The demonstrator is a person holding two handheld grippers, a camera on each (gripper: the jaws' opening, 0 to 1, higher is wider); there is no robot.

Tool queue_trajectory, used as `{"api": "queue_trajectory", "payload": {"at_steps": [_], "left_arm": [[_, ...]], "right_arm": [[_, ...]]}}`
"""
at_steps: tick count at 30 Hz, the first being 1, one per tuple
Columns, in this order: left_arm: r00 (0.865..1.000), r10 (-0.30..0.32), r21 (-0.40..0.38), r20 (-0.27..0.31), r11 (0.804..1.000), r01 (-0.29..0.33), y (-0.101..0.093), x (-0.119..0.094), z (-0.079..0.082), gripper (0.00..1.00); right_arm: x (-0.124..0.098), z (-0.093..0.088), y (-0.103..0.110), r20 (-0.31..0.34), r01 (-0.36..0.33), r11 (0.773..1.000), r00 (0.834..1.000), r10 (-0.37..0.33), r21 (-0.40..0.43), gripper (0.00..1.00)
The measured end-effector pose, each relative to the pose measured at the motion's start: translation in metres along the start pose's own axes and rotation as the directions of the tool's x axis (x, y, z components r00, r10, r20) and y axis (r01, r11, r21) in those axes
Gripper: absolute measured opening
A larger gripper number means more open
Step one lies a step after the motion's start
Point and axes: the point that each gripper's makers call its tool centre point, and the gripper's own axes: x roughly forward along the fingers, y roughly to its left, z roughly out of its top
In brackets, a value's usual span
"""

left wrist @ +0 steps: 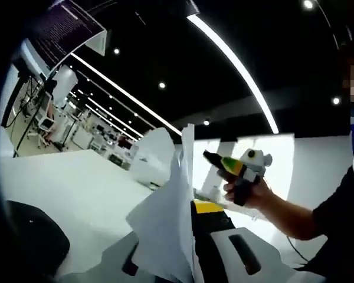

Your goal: Organize the stack of printing papers by aligning and flattening the scattered papers on the table

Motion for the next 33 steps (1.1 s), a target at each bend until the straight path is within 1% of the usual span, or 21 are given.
{"api": "queue_trajectory", "payload": {"at_steps": [3,6,11,15,23,29,33], "left_arm": [[0.999,0.017,-0.025,0.032,1.000,-0.016,0.005,-0.002,0.005,0.06],[0.999,0.018,-0.041,0.044,0.999,-0.016,0.005,-0.002,0.006,0.06],[0.999,0.003,-0.057,0.043,0.998,-0.001,0.003,-0.001,0.006,0.06],[0.999,-0.005,-0.063,0.036,0.998,0.007,0.001,-0.001,0.005,0.06],[1.000,0.001,-0.068,0.027,0.998,0.001,0.004,-0.001,0.004,0.06],[1.000,-0.002,-0.075,0.021,0.997,0.004,0.005,-0.001,0.004,0.06],[1.000,-0.006,-0.076,0.010,0.997,0.006,0.005,-0.002,0.002,0.06]], "right_arm": [[-0.016,0.007,-0.005,0.016,0.035,0.999,0.999,-0.035,-0.010,0.28],[-0.032,0.010,-0.010,0.012,0.072,0.997,0.997,-0.072,-0.021,0.28],[-0.059,0.008,-0.020,-0.014,0.139,0.990,0.990,-0.140,-0.020,0.28],[-0.076,0.005,-0.027,-0.025,0.180,0.984,0.983,-0.180,-0.010,0.29],[-0.108,-0.006,-0.043,-0.071,0.258,0.966,0.964,-0.256,0.025,0.31],[-0.122,-0.018,-0.053,-0.112,0.300,0.953,0.949,-0.293,0.047,0.32],[-0.130,-0.030,-0.063,-0.142,0.332,0.940,0.937,-0.319,0.078,0.34]]}}
